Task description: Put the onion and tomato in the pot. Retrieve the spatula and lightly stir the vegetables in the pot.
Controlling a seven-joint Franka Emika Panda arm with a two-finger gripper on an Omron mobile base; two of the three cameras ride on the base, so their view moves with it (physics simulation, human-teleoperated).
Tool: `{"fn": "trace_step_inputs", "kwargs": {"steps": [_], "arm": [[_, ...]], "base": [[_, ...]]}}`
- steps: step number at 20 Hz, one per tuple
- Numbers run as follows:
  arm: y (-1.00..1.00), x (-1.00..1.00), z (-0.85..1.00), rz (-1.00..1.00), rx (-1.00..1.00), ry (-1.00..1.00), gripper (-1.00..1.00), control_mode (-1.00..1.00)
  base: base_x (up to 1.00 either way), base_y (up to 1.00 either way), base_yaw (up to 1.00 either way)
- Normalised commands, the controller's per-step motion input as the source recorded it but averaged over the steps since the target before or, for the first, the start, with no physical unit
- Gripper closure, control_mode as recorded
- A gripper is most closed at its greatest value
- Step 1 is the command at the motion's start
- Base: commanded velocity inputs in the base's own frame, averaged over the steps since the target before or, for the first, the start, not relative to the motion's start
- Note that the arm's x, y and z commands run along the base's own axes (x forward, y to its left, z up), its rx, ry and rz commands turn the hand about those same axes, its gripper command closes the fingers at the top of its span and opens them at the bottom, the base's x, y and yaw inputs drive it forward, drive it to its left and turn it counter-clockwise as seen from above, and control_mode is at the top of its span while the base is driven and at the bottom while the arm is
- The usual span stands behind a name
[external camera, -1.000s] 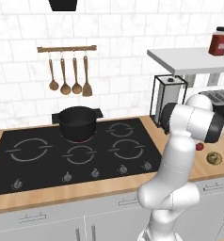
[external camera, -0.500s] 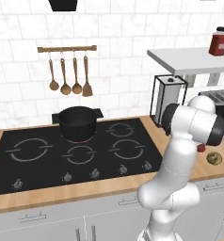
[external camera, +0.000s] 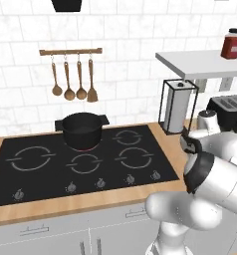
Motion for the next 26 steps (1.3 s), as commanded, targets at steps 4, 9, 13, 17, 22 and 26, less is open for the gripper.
{"fn": "trace_step_inputs", "kwargs": {"steps": [4,9,13,17,22,26], "arm": [[1.00,0.00,1.00,0.21,-0.01,-0.09,1.00,-1.00],[1.00,0.33,0.98,0.26,0.01,0.00,1.00,-1.00],[1.00,0.63,0.87,0.30,0.02,-0.03,1.00,-1.00],[1.00,0.71,0.62,0.32,0.03,-0.06,1.00,-1.00],[1.00,0.82,0.39,0.36,0.02,-0.07,1.00,-1.00],[1.00,0.78,0.26,0.32,-0.01,-0.18,1.00,-1.00]], "base": [[0.00,0.00,0.00],[0.00,0.00,0.00],[0.00,0.00,0.00],[0.00,0.00,0.00],[0.00,0.00,0.00],[0.00,0.00,0.00]]}}
